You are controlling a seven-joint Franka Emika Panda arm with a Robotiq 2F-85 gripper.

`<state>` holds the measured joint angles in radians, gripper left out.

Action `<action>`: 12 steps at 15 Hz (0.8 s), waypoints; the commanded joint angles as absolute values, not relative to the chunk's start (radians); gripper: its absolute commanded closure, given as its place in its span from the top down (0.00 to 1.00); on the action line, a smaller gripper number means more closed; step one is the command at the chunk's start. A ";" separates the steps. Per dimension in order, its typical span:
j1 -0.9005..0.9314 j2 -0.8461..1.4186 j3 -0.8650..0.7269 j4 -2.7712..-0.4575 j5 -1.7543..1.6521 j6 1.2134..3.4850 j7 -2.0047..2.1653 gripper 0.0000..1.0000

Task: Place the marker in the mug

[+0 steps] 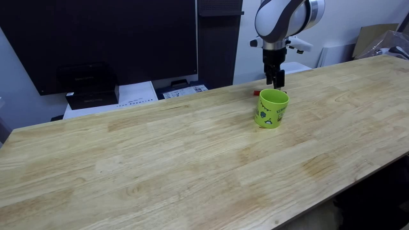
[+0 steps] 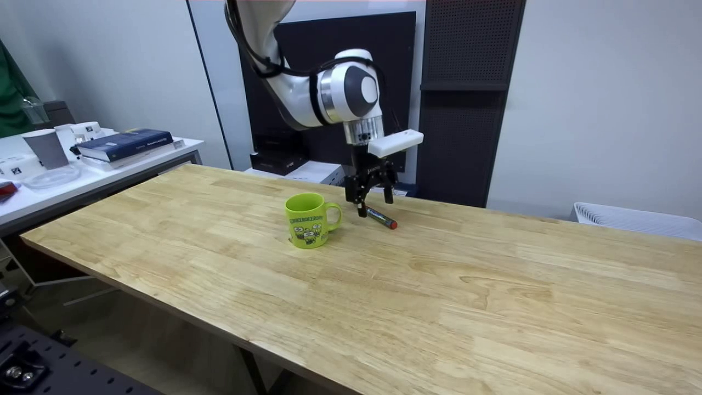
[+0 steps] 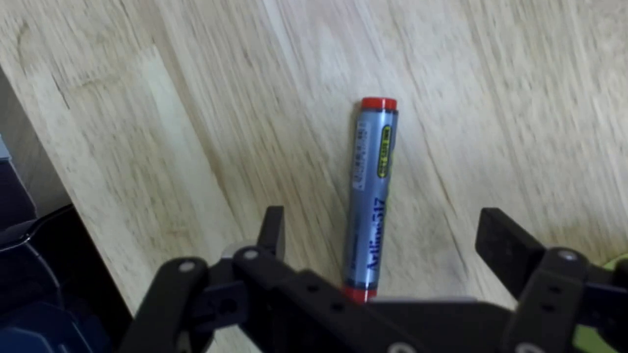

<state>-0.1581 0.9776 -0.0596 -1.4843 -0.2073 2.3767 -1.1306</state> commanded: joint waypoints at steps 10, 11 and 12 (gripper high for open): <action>-0.179 1.044 -0.035 -1.395 -0.190 2.377 -1.036 0.33; -0.180 1.038 -0.035 -1.402 -0.192 2.381 -1.034 0.25; -0.181 1.035 -0.036 -1.407 -0.193 2.385 -1.032 0.19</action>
<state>-0.1704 1.0298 -0.0433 -1.4249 -0.1917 2.3834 -1.0687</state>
